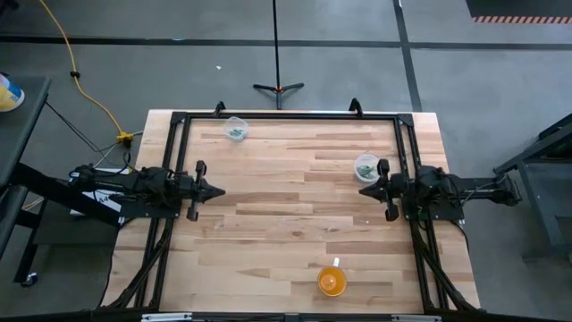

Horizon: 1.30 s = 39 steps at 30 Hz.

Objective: Pick and place items into bin
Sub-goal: Return to Home Position

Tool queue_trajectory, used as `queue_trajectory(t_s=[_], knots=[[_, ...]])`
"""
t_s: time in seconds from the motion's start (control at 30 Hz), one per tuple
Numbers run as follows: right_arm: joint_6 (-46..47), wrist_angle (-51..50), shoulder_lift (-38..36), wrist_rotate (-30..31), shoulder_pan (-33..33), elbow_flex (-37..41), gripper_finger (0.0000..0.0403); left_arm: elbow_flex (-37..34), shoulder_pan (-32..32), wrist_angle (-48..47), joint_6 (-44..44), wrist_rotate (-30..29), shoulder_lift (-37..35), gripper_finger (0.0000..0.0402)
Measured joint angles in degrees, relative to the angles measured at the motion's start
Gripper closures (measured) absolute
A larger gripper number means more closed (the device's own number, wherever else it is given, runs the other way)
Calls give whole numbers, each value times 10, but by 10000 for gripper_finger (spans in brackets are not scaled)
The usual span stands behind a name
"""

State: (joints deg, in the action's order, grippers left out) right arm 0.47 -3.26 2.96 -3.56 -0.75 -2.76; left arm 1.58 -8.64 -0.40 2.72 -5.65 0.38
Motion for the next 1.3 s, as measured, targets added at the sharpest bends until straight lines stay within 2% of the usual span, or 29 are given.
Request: queue_trajectory(t_s=[0.23, 0.3, 0.43, 1.3], knots=[[26, -13, 0, 0, -1, -1, 399, 0, 0, -10, 0, 55, 0, 373], [62, -12, 4, -11, -5, -1, 394, 0, 0, -11, 0, 66, 0, 368], [95, -13, 4, -9, -8, -1, 391, 0, 0, -13, 3, 68, 0, 356], [96, -16, 4, -9, -9, -1, 391, 1, 0, -15, 2, 66, 0, 348]])
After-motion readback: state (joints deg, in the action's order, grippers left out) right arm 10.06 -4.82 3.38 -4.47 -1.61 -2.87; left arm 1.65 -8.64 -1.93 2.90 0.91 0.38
